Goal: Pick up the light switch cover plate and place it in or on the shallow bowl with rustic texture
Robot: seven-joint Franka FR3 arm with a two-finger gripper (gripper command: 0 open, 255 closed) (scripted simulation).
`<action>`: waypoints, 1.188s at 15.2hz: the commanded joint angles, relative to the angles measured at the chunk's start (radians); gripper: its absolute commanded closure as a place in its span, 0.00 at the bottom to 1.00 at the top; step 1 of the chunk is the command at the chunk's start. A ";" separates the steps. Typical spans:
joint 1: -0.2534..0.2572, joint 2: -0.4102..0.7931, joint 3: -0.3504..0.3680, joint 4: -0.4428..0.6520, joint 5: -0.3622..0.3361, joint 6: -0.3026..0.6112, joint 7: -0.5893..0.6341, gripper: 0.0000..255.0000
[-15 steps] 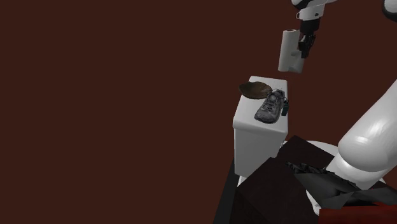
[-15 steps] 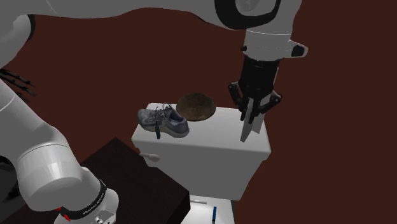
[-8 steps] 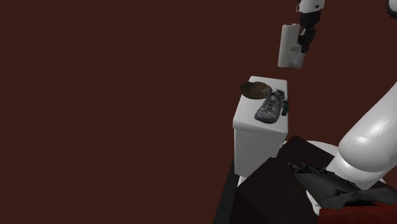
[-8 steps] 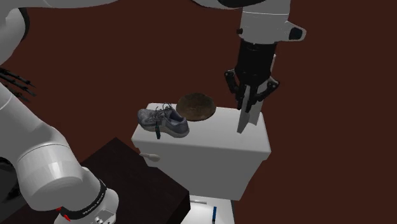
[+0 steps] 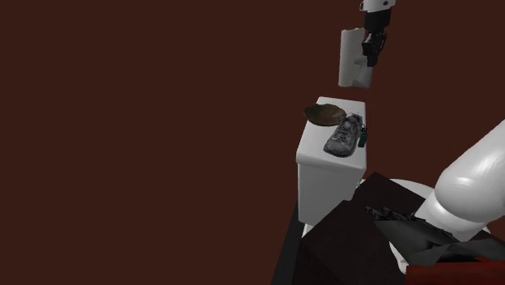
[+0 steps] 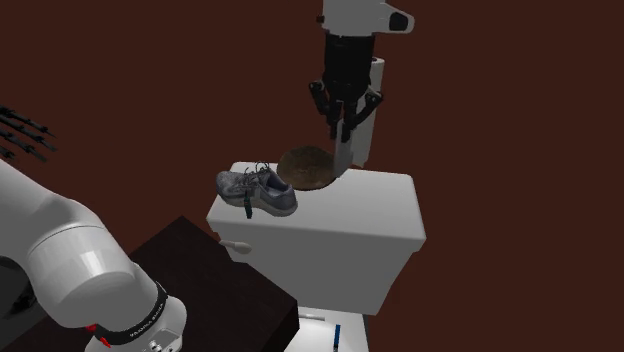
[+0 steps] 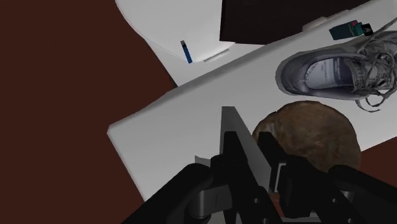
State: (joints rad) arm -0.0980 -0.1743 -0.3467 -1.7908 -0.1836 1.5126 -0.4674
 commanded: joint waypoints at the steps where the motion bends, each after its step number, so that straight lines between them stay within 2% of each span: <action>1: 0.020 -0.019 0.031 -0.007 0.005 -0.019 0.051 1.00; 7: 0.086 -0.049 0.134 0.003 0.039 -0.082 0.212 1.00; 18: 0.083 -0.074 0.131 -0.171 0.034 0.067 0.229 1.00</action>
State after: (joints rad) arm -0.0142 -0.2502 -0.2143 -1.9480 -0.1495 1.5635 -0.2380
